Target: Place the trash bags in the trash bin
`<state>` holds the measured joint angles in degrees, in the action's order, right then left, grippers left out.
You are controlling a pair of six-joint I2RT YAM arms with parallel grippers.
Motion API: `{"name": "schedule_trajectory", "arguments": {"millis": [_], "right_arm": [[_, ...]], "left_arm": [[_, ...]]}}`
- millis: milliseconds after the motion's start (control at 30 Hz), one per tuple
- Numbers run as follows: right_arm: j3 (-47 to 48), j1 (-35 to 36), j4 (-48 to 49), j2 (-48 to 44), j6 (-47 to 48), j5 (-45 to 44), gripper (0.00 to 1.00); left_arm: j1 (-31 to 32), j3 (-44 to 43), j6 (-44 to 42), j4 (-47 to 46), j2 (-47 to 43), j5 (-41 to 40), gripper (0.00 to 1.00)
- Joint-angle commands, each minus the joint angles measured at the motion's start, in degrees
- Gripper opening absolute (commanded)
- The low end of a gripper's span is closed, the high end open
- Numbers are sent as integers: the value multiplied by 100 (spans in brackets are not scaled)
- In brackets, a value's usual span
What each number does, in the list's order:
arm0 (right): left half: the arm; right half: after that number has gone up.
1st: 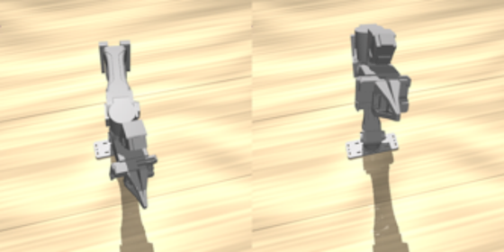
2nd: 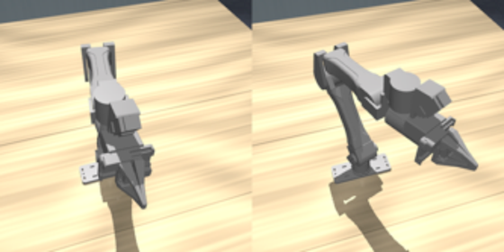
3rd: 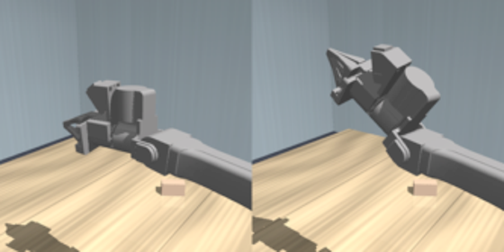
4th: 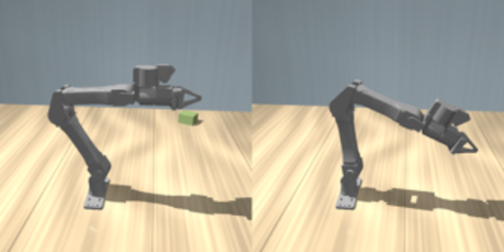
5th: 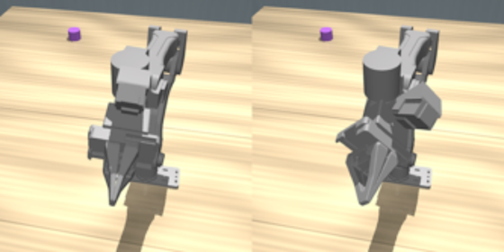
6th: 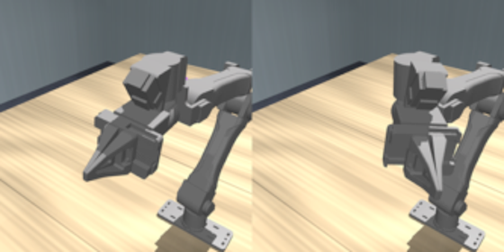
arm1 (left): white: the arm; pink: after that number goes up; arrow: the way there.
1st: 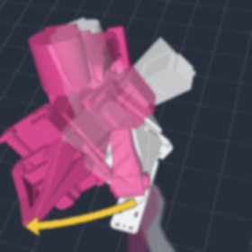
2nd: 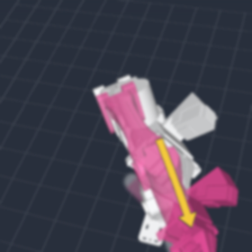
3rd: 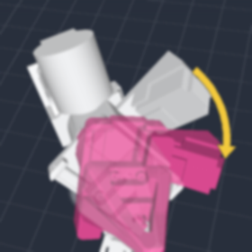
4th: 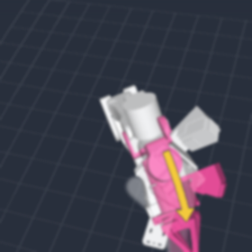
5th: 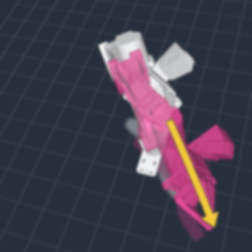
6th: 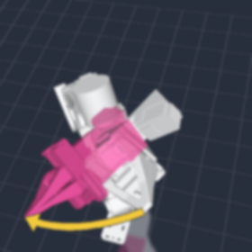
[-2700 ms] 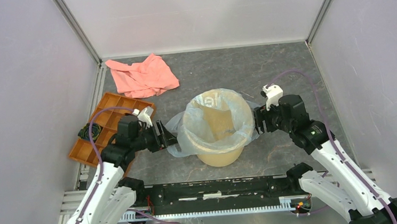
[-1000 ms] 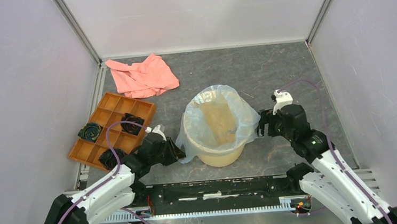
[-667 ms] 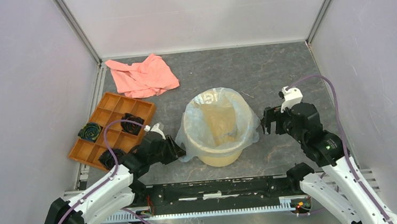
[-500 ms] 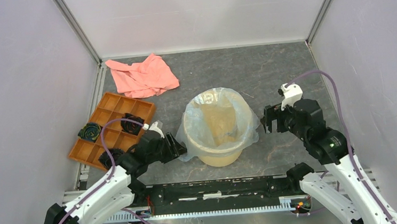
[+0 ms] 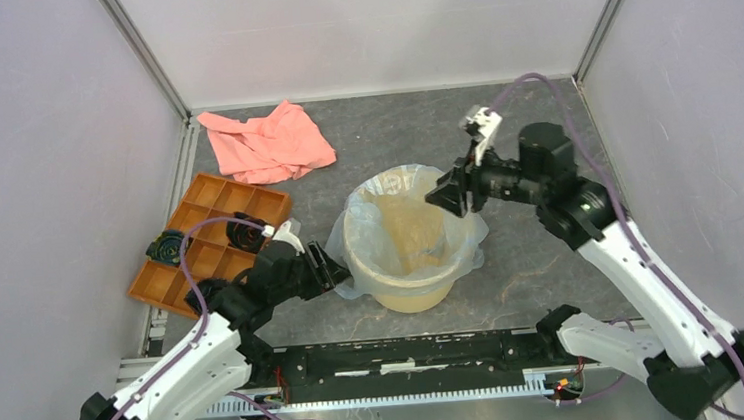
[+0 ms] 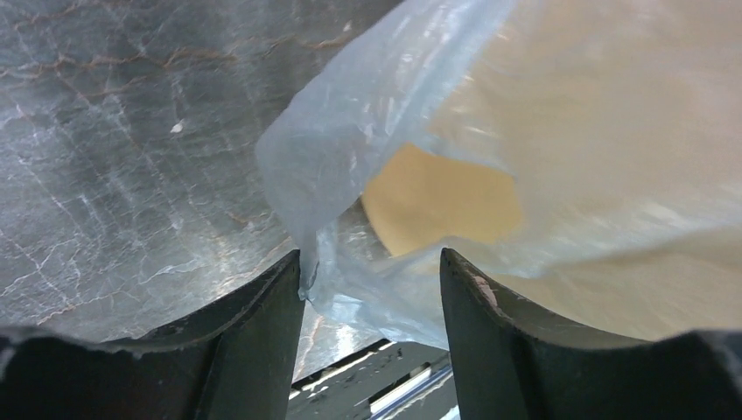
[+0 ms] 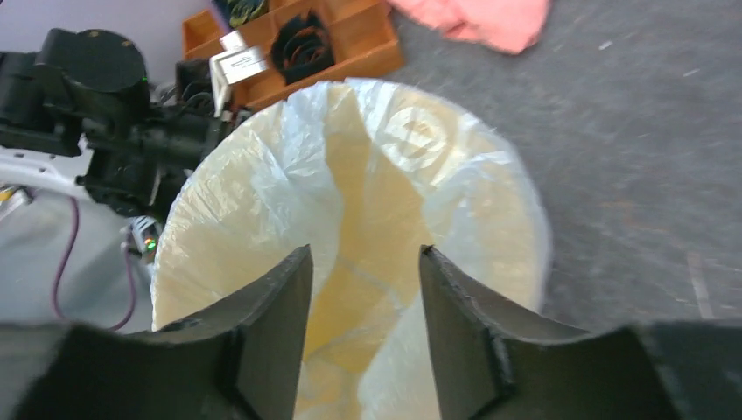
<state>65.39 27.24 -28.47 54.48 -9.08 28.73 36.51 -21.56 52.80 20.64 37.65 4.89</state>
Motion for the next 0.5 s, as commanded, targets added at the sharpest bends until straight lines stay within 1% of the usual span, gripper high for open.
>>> {"name": "schedule_trajectory", "arguments": {"millis": [0, 67, 100, 133, 167, 200, 233, 300, 333, 400, 467], "right_arm": [[-157, 351, 582, 619, -405, 247, 50], [-217, 457, 593, 800, -342, -547, 48], [-253, 500, 606, 881, -279, -1089, 48], [-234, 569, 547, 960, -207, -1793, 44], [-253, 643, 495, 1054, -155, -2321, 41], [-260, 733, 405, 1143, -146, -3171, 39], [-197, 885, 250, 1263, -180, -4057, 38], [-81, 1263, 16, 1462, -150, -5077, 37], [-25, 1453, -13, 1522, -164, -5347, 37], [-5, 1721, 57, 1519, -193, -5492, 38], [101, 1868, -70, 1504, -284, -5759, 39]], "left_arm": [[25, 96, -356, -296, 465, 199, 63], [24, 135, -400, -300, 540, 226, 62], [25, 168, -389, -352, 531, 225, 62], [25, 210, -354, -403, 511, 225, 62], [27, 262, -312, -471, 468, 219, 61], [23, 309, -267, -546, 429, 205, 61], [27, 351, -219, -624, 408, 188, 60], [23, 388, -174, -723, 400, 150, 60], [23, 382, -173, -735, 402, 126, 60], [23, 372, -175, -769, 450, 110, 60], [25, 360, -173, -814, 485, 113, 60]]}}
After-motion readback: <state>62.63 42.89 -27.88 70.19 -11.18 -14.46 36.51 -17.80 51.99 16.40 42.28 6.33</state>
